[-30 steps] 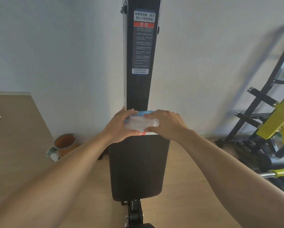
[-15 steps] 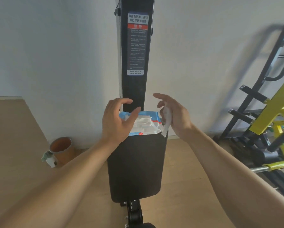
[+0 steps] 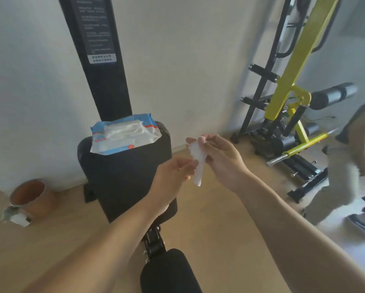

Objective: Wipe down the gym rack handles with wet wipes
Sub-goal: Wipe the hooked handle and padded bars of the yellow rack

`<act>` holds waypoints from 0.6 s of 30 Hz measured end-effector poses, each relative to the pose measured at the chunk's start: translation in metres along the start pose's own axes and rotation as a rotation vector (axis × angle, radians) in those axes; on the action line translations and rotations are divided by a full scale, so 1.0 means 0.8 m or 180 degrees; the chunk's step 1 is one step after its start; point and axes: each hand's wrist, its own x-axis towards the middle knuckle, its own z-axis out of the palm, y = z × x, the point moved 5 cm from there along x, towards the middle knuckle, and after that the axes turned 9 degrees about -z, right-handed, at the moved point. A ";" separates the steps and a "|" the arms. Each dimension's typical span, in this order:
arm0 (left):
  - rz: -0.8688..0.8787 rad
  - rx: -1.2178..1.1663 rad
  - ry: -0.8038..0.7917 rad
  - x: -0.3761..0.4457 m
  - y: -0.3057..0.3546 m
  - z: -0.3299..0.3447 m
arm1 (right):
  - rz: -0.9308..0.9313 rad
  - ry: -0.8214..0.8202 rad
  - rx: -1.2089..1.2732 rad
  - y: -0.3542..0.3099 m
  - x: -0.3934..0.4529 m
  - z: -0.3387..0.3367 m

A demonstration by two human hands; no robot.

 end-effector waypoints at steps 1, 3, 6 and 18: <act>-0.0075 -0.0102 -0.0004 -0.001 -0.003 0.012 | 0.0021 0.0116 -0.0181 0.006 -0.003 -0.017; -0.0154 -0.0225 0.0028 -0.001 -0.008 0.037 | 0.0107 0.0343 -0.0419 0.018 -0.006 -0.054; -0.0284 -0.0294 0.0125 0.008 -0.022 0.078 | 0.0288 0.0577 -0.0347 0.034 -0.009 -0.110; -0.0824 -0.0490 0.1082 0.057 -0.073 0.284 | 0.1740 -0.0655 -0.0421 0.079 -0.021 -0.324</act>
